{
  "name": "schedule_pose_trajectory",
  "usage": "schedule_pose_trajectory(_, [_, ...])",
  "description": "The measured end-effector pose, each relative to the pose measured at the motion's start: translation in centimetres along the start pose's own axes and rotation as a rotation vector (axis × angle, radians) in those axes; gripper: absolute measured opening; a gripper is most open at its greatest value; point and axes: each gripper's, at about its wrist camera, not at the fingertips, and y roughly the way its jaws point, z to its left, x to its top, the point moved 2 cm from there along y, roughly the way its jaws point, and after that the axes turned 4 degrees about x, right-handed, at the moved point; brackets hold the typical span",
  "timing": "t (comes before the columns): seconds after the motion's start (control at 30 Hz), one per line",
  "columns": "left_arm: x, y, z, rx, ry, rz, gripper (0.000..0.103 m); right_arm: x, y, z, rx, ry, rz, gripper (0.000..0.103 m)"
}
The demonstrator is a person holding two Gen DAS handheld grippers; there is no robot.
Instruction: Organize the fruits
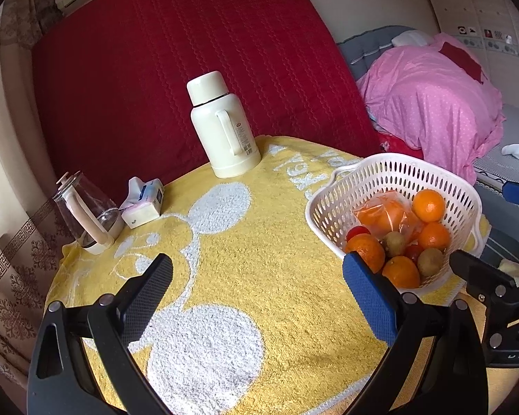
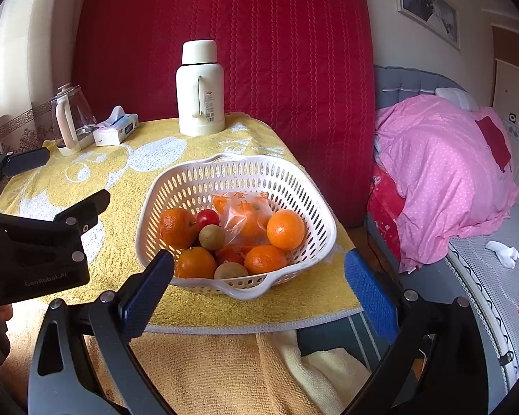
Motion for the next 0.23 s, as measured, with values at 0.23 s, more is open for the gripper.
schedule_pose_trajectory(0.23, [-0.7, 0.1, 1.5, 0.010, -0.043, 0.031, 0.098, -0.1, -0.2, 1.1, 0.023, -0.006, 0.005, 0.100])
